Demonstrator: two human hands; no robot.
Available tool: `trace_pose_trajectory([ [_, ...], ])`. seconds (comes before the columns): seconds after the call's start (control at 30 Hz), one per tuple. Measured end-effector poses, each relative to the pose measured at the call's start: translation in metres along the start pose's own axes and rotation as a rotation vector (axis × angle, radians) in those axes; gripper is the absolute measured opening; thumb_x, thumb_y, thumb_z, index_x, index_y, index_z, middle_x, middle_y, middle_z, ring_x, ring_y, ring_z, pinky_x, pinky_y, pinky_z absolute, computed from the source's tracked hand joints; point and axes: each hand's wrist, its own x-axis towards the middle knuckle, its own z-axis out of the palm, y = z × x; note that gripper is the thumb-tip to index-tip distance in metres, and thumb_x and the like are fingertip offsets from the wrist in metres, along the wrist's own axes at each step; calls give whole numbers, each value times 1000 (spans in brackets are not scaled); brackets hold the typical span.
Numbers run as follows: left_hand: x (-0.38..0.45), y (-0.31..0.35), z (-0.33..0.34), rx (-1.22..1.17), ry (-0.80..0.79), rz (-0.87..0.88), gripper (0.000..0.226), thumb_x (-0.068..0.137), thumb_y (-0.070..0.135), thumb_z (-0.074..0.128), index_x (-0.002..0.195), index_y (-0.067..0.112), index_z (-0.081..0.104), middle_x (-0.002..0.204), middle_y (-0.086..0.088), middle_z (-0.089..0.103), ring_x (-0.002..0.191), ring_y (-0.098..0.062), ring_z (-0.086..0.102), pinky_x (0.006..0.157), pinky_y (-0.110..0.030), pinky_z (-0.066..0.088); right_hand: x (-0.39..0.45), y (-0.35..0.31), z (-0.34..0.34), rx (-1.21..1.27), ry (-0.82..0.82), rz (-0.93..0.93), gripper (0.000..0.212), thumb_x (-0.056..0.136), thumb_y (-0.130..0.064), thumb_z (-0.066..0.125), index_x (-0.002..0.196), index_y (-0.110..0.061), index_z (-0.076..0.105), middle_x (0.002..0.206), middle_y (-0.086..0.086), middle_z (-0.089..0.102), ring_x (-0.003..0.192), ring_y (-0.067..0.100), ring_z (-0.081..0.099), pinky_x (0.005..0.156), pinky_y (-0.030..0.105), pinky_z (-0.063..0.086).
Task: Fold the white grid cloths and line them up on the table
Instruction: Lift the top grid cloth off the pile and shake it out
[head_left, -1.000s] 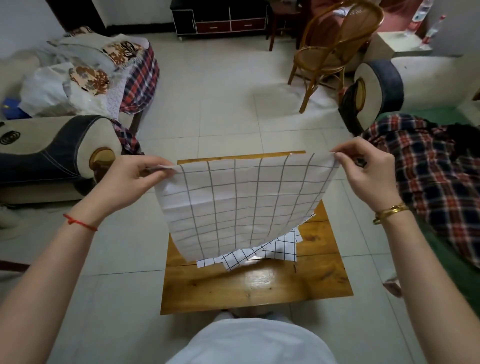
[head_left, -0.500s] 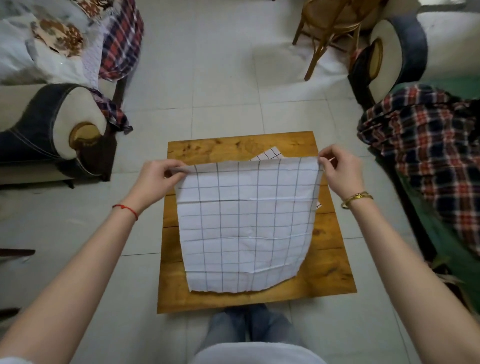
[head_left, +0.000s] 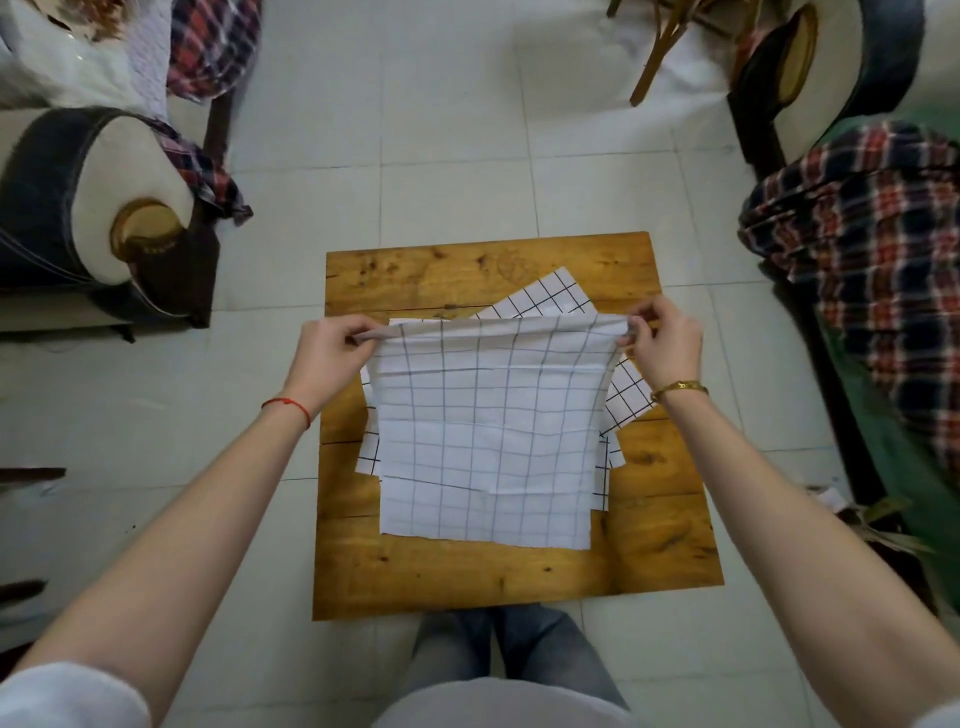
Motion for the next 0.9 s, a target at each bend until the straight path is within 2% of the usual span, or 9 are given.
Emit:
trace_pose_trajectory([
  [0.07, -2, -4, 3, 2, -8, -15, 19, 89, 11, 65, 102, 23, 74, 88, 17, 65, 83, 9, 57, 75, -4, 41, -4, 6, 3, -8, -3, -2, 23, 88, -4, 54, 79, -25, 56, 68, -7, 65, 61, 6, 68, 67, 40, 59],
  [0.17, -9, -9, 8, -4, -19, -33, 22, 88, 11, 66, 99, 28, 73, 86, 21, 64, 82, 8, 59, 76, -2, 40, -15, 10, 6, -22, 0, -24, 20, 89, -3, 55, 80, -21, 57, 72, 2, 68, 64, 9, 68, 66, 40, 58],
  [0.3, -18, -19, 13, -7, -8, -56, 17, 87, 10, 68, 99, 19, 76, 92, 7, 70, 86, -7, 60, 80, -11, 42, -29, 14, 8, 21, -8, -47, 16, 90, -3, 55, 81, -17, 58, 75, 5, 68, 67, 10, 68, 67, 35, 58],
  [0.47, -37, -36, 23, -37, -55, -105, 17, 88, 10, 67, 93, 24, 76, 93, 7, 72, 88, -2, 61, 84, -16, 46, -55, 25, 10, 53, -96, -27, 11, 92, -5, 56, 87, -14, 62, 78, 1, 69, 72, 11, 70, 69, 31, 58],
  [0.57, -53, -50, 38, 4, -86, -128, 20, 88, 8, 66, 89, 25, 76, 100, 4, 73, 95, -9, 64, 92, -26, 49, -76, 38, 14, -6, -149, -20, 10, 91, -5, 57, 86, -13, 62, 79, 0, 70, 71, 6, 68, 71, 25, 55],
  [0.73, -85, -78, 71, 55, -150, -155, 28, 85, 2, 65, 91, 27, 75, 108, 2, 71, 106, -16, 61, 96, -30, 47, -108, 74, 33, -133, -272, -62, 9, 89, -7, 59, 88, -15, 63, 88, -3, 68, 77, 12, 65, 69, 34, 56],
  [0.9, -104, -107, 104, 141, -188, -145, 24, 85, 4, 65, 95, 23, 77, 120, 0, 66, 117, -22, 49, 102, -37, 40, -136, 109, 56, -213, -302, -120, 10, 90, -8, 57, 91, -17, 61, 100, -2, 57, 79, 11, 59, 69, 31, 56],
])
